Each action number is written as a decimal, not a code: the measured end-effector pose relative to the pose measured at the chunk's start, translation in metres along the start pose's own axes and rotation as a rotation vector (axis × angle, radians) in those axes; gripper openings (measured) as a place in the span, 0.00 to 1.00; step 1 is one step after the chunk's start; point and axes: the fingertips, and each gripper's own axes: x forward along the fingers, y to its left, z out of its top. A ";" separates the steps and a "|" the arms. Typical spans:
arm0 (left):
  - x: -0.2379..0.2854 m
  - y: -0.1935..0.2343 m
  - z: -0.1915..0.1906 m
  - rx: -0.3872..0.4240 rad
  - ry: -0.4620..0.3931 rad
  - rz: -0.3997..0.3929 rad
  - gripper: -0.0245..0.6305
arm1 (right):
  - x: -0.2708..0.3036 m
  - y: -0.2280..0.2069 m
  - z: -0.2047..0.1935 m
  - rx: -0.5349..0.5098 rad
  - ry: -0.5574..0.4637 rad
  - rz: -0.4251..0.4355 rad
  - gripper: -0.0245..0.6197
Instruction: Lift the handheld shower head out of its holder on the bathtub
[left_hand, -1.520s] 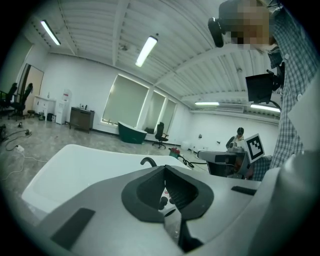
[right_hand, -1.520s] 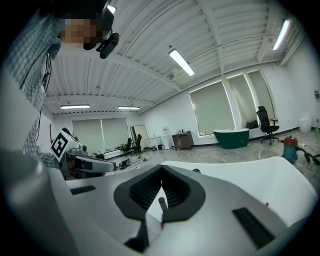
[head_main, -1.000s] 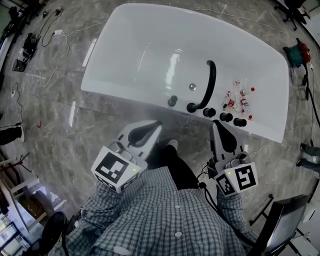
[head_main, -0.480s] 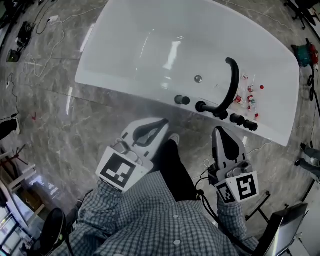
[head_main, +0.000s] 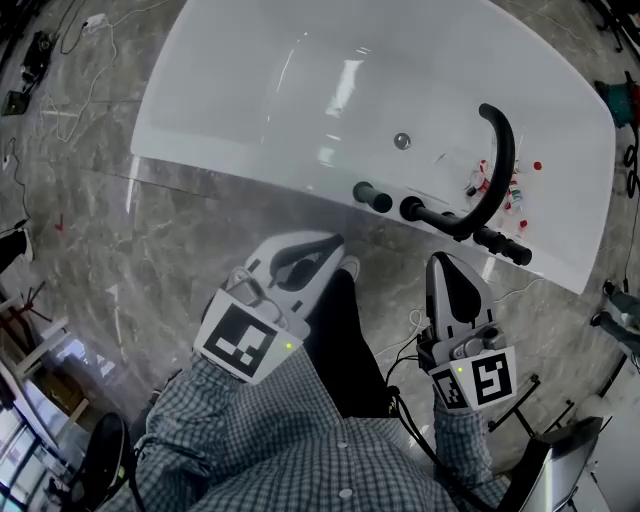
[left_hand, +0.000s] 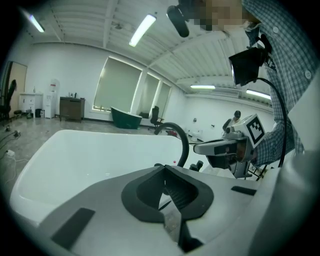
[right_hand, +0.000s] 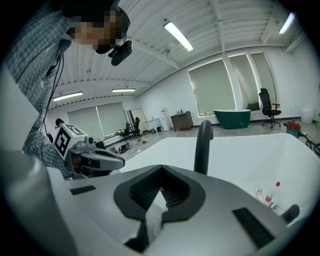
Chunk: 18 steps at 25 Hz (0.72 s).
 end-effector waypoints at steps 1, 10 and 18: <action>0.005 0.000 -0.006 0.008 0.014 -0.008 0.05 | 0.002 -0.003 -0.004 0.006 0.004 -0.004 0.06; 0.043 0.020 -0.043 0.023 0.011 0.027 0.05 | 0.020 -0.017 -0.035 0.036 0.018 -0.005 0.06; 0.078 0.031 -0.082 0.141 0.066 0.048 0.05 | 0.035 -0.032 -0.068 0.049 0.033 0.012 0.06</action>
